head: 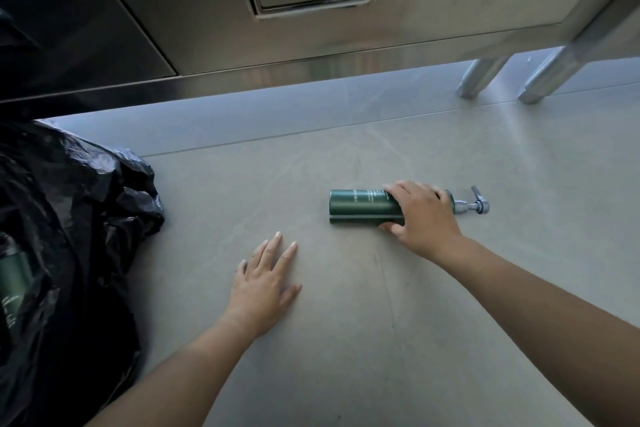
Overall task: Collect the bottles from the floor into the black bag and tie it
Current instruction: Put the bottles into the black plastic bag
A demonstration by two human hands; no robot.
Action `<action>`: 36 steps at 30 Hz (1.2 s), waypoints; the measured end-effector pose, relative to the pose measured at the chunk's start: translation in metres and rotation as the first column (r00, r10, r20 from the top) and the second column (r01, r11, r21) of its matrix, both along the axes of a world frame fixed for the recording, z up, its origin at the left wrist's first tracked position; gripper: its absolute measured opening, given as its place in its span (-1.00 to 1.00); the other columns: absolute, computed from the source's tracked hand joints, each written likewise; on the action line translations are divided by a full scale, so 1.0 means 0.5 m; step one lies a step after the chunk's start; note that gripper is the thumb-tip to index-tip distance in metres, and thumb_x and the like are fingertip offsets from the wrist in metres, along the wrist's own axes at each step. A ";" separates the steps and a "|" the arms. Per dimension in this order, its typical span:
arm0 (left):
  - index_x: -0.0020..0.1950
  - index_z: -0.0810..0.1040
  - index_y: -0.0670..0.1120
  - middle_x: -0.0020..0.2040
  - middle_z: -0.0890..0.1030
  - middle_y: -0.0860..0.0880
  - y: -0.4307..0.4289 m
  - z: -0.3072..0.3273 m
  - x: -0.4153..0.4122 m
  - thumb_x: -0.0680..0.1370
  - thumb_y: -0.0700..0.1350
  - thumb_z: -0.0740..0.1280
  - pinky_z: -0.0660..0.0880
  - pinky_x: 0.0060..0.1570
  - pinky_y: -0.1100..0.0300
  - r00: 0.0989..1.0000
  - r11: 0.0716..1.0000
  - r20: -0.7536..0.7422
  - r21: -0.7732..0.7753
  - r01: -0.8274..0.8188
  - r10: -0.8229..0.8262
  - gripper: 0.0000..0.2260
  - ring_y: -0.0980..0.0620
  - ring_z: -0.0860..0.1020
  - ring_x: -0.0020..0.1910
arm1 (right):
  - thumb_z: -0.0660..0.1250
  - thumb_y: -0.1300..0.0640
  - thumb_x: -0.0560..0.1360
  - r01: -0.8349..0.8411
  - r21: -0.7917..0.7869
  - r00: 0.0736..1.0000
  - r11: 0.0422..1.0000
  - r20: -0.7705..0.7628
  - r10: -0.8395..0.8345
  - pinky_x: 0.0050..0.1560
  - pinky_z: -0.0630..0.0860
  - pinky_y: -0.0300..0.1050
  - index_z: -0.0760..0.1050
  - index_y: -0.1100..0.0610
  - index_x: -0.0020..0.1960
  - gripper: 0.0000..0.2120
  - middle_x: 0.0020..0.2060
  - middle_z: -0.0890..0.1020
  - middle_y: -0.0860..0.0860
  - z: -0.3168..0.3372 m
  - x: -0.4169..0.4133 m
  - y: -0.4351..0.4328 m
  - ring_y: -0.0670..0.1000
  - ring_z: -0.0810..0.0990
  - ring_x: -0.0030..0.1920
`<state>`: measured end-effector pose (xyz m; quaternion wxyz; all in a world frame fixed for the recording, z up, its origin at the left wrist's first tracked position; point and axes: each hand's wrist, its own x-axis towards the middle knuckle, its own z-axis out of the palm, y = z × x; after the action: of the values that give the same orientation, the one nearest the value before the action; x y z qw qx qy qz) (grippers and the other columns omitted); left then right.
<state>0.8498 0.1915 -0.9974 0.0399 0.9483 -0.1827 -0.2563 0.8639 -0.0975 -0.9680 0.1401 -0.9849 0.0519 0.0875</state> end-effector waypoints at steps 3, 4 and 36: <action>0.52 -0.06 0.12 0.56 -0.14 0.05 0.027 0.018 0.015 0.56 0.22 0.07 0.10 0.45 0.09 0.997 0.997 -0.013 0.013 0.072 -0.072 -0.41 0.05 -0.06 0.53 | 0.39 -0.10 0.37 -0.041 -0.015 0.999 0.999 -0.035 0.041 0.21 0.23 0.03 0.32 -0.07 0.33 -0.44 0.23 0.47 -0.06 0.007 -0.001 0.015 0.05 0.41 0.23; 0.52 -0.04 0.11 0.56 -0.10 0.04 0.038 0.026 0.019 0.56 0.22 0.08 0.13 0.44 0.10 0.998 0.998 -0.014 0.013 0.065 -0.065 -0.41 0.05 -0.03 0.53 | 0.37 -0.11 0.38 -0.057 -0.008 0.997 0.998 -0.054 0.057 0.21 0.25 0.05 0.31 -0.09 0.33 -0.44 0.23 0.47 -0.07 0.009 -0.001 0.028 0.05 0.41 0.23; 0.35 0.38 0.04 0.23 0.51 -0.01 0.843 0.407 -0.105 0.53 0.14 0.23 0.45 0.09 0.17 0.633 0.689 0.298 -0.454 -0.565 0.715 -0.59 0.03 0.50 0.16 | 0.29 -0.42 0.28 -0.219 0.724 0.952 0.654 0.013 0.305 -0.27 0.44 -0.33 0.33 -0.16 0.34 -0.30 -0.07 0.56 -0.13 0.352 0.108 0.984 -0.11 0.60 -0.11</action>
<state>0.7971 0.6128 -0.7941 0.2382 0.9621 0.1280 0.0365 0.9179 0.3946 -0.7922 0.4961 -0.8420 -0.1213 0.1739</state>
